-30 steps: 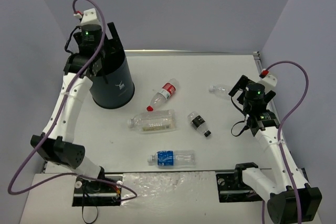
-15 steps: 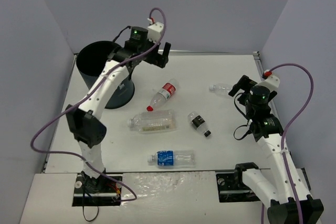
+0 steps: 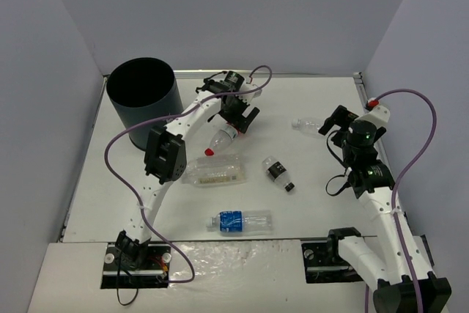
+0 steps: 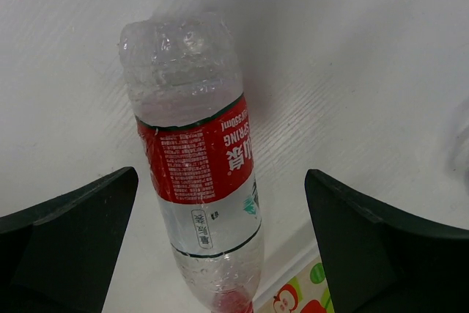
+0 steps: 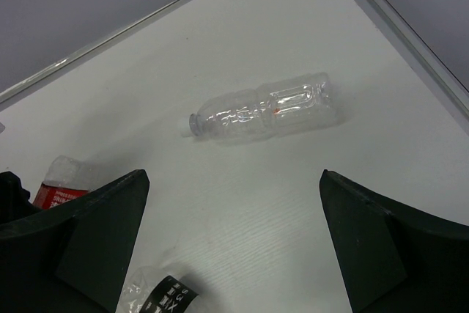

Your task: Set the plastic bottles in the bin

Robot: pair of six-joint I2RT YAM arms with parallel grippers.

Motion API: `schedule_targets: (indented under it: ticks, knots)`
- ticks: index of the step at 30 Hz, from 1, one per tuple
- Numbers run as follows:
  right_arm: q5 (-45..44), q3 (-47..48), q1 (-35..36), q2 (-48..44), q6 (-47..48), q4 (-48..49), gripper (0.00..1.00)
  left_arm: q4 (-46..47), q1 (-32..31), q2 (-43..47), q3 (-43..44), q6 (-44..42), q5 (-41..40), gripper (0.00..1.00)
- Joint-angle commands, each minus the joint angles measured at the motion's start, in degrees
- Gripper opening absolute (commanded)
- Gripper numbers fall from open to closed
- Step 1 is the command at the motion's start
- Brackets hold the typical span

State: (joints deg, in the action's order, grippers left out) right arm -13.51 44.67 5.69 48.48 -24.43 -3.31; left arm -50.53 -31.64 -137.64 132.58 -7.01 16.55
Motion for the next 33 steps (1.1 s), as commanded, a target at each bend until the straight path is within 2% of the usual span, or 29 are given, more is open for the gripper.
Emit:
schedule_targets:
  ticks: [1, 7, 18, 23, 26, 28, 33]
  knots:
    - [0.5, 4.6, 0.2, 2.2, -1.3, 4.7, 1.0, -1.8, 0.3, 0.8, 7.2, -0.4, -3.9, 0.97]
    - [3.3, 7.0, 0.2, 0.4, 0.1, 4.7, 1.0, -1.0, 0.2, -0.5, 6.1, 2.4, -8.0, 0.97]
    - [7.3, 0.4, 0.1, -9.3, -2.6, 5.2, 1.0, 1.2, 0.0, -1.5, -0.3, 8.3, -4.6, 0.96]
    - [9.5, -2.7, 0.2, -11.6, -3.7, 5.2, 1.0, 2.1, 0.0, -0.7, -3.1, 9.8, -5.2, 0.64]
    - [9.9, -3.5, 0.1, -12.1, -4.3, 5.1, 1.0, 1.1, -0.1, -0.2, -0.6, 10.0, -6.1, 0.34]
    - [10.9, -3.4, 0.1, -12.1, -4.7, 5.1, 1.0, -0.1, -0.2, 0.0, 2.4, 9.9, -7.1, 0.28]
    - [14.9, -4.6, 0.2, -12.5, -4.4, 5.0, 1.0, -5.0, -0.6, 3.0, 14.7, 9.7, -13.7, 0.19]
